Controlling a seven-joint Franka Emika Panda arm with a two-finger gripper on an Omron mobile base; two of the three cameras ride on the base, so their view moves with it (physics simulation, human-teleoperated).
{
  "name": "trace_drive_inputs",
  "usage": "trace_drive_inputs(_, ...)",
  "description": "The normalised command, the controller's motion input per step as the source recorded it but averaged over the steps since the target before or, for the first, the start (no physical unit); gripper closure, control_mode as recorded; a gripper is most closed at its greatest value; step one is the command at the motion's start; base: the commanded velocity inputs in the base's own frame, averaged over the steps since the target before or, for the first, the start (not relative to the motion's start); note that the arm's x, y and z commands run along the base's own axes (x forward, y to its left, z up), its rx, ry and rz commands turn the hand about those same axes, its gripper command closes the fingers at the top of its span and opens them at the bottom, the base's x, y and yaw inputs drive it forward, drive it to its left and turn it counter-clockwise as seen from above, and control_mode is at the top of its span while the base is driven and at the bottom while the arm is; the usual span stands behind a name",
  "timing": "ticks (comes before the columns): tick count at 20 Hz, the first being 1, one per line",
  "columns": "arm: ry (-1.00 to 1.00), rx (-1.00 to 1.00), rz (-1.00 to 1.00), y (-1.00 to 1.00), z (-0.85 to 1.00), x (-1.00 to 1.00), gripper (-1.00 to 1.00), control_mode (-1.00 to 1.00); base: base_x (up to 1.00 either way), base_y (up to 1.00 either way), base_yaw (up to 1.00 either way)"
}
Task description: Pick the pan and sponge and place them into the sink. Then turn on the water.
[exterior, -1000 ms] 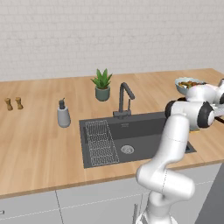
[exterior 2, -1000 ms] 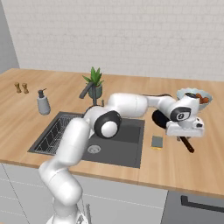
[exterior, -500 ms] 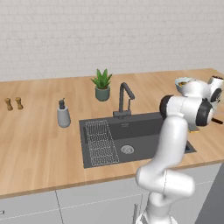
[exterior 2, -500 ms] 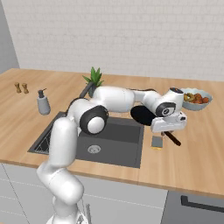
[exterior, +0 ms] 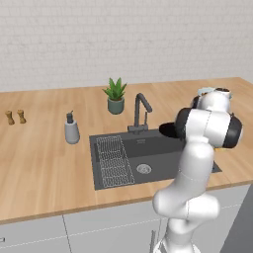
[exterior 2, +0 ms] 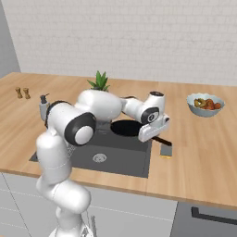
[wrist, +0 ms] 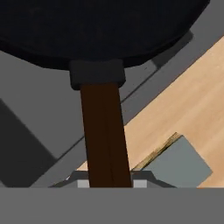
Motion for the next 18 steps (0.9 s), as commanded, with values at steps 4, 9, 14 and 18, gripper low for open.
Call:
trace_drive_inputs(4, -0.07, 0.0, 0.41, 0.59, 0.0, -0.07, 1.0, -1.0, 0.0, 0.0, 0.0)
trace_drive_inputs(9, -0.1, 0.0, 0.38, 0.55, -0.03, -0.02, 1.0, -1.0, 0.0, 0.0, 0.0)
trace_drive_inputs(14, 0.01, 0.0, 0.32, 0.44, -0.15, -0.01, 1.0, -1.0, 0.0, 0.0, 0.0)
trace_drive_inputs(18, 0.04, -0.01, 0.03, 0.01, -0.03, 0.0, 1.0, -1.0, 0.0, 0.0, 0.0)
